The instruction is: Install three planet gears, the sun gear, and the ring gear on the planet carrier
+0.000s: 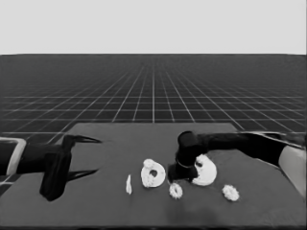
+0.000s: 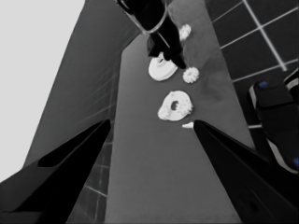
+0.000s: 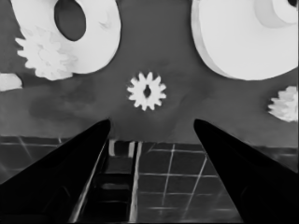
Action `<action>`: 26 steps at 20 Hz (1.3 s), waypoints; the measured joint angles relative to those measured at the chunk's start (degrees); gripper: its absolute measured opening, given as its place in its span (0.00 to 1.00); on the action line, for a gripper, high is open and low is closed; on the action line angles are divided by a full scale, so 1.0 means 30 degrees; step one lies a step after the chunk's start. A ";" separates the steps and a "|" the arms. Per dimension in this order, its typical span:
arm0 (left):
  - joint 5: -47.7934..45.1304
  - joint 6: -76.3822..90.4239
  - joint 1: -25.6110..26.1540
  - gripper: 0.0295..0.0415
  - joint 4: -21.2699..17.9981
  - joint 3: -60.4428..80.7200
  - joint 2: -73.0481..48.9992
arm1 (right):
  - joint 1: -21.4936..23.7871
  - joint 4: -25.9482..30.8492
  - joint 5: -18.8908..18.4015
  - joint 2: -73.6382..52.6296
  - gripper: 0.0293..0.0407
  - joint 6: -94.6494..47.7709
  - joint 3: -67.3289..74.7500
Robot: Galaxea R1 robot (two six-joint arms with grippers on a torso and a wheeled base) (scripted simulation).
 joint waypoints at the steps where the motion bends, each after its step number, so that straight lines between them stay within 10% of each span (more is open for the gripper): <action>1: -0.0001 0.0004 -0.0001 0.75 0.0000 0.0002 -0.0002 | 0.0008 0.0179 0.0103 0.0209 0.81 0.0220 -0.0512; 4: -0.0003 0.0009 -0.0002 0.75 0.0000 0.0003 -0.0004 | 0.0011 0.0385 0.0220 0.0447 0.81 0.0439 -0.1127; 8: -0.0003 0.0010 -0.0002 0.75 0.0000 0.0004 -0.0005 | -0.4090 -0.3640 0.0787 0.0878 0.81 -0.1180 -0.3434; 14: -0.0003 0.0011 -0.0002 0.75 0.0000 0.0004 -0.0005 | -0.4526 -0.4084 0.1000 0.0983 0.81 -0.1470 -0.3904; 16: -0.0003 0.0011 -0.0002 0.75 0.0000 0.0004 -0.0005 | -0.4536 -0.4096 0.1005 0.0985 0.18 -0.1477 -0.3916; 24: -0.0003 0.0011 -0.0002 0.75 0.0001 0.0004 -0.0005 | -0.4532 -0.4103 0.1007 0.0988 0.17 -0.1481 -0.3920; 26: -0.0003 0.0011 -0.0002 0.75 0.0000 0.0004 -0.0005 | -0.1804 -0.1337 0.0214 0.0561 0.17 0.0014 -0.1806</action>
